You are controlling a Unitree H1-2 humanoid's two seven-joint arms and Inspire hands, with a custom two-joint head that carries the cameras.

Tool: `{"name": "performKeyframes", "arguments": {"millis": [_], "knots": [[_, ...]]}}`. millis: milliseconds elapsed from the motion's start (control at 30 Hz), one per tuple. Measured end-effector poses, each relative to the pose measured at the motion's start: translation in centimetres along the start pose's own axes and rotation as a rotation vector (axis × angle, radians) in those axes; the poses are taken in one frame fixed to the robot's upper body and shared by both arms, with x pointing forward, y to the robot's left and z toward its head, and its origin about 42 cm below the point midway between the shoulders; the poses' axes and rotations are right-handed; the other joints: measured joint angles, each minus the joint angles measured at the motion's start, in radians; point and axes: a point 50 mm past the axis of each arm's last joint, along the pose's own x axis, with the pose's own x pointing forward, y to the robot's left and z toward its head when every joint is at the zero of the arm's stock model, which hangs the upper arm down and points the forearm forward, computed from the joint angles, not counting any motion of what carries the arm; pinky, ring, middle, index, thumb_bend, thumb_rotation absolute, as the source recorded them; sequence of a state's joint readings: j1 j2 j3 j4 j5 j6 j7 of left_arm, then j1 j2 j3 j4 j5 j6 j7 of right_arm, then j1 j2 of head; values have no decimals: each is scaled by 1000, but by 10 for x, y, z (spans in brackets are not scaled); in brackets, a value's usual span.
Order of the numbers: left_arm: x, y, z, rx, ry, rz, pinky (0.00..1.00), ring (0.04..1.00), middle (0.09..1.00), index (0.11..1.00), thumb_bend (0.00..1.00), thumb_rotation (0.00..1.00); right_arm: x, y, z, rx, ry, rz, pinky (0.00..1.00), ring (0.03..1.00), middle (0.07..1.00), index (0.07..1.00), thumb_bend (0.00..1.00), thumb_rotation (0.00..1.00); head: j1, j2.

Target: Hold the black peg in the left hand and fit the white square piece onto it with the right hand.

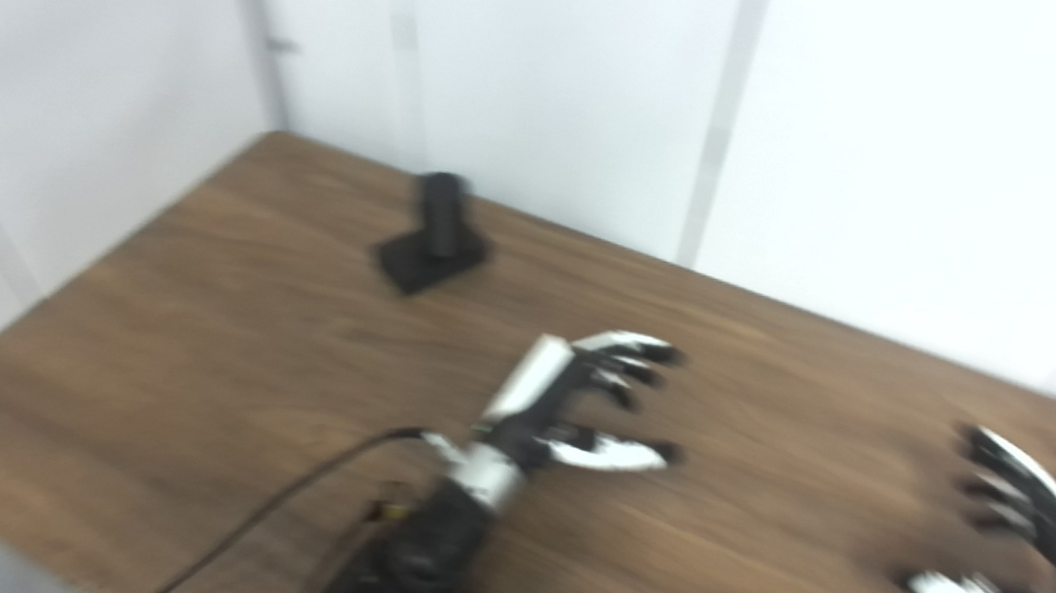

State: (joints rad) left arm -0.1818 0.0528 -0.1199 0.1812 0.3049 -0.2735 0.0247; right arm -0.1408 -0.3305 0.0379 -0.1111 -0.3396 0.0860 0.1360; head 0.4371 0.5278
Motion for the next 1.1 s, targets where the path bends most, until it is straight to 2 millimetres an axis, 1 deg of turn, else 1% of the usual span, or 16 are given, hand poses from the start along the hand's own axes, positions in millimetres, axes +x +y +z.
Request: {"name": "performKeyframes", "arguments": {"millis": [67,100,133,167,200,233,300,400,667,833,933,967,1033,1100], "knots": [[3,-5,0,3,3,-1,564,711,774,740,793,155,-1,0,-1,8,4,1,629,756,846,845,784,0,8,-17],[5,-6,0,7,4,0,562,711,775,738,794,159,-2,1,-1,10,5,2,605,739,832,838,786,0,8,-17],[5,-7,0,11,3,-1,562,711,775,738,795,161,-2,1,-1,8,5,2,597,733,828,836,787,0,8,-35],[5,-8,1,13,2,-2,560,711,776,737,797,173,-3,1,-1,3,6,2,591,726,820,837,786,0,8,-35],[6,-9,1,14,1,-3,559,711,775,733,799,178,-4,1,-1,-4,6,3,578,716,808,835,789,0,5,-64],[6,-10,0,13,2,-4,558,711,775,732,799,179,-6,2,0,-7,4,3,577,715,807,835,789,0,5,-65],[7,-11,0,12,-1,2,557,710,770,730,801,180,-6,3,0,-15,2,5,568,707,805,832,794,0,9,-81],[11,-12,-1,12,-8,3,568,714,767,729,794,183,-6,3,1,-24,4,3,541,691,794,822,800,0,11,-81],[11,-13,0,16,-12,4,566,715,774,730,787,191,-7,3,1,-23,19,1,466,666,778,806,817,2,6,-83],[12,-12,0,17,-13,6,560,712,766,724,777,168,-6,4,0,-25,20,2,460,661,764,801,825,9,9,-86],[11,-9,0,15,-12,24,553,704,751,712,768,167,-6,4,0,-25,22,2,455,657,761,800,828,12,8,-84],[11,-7,0,11,-11,33,559,693,737,701,773,171,-6,4,0,-24,22,3,451,657,765,800,823,28,9,-84],[10,-2,0,-5,-11,41,551,673,720,687,776,159,-6,4,0,-24,22,3,451,659,766,799,819,35,11,-83],[8,6,3,-15,-19,36,536,654,699,671,751,123,-7,4,0,-24,23,3,445,653,759,797,817,43,12,-83]]}}
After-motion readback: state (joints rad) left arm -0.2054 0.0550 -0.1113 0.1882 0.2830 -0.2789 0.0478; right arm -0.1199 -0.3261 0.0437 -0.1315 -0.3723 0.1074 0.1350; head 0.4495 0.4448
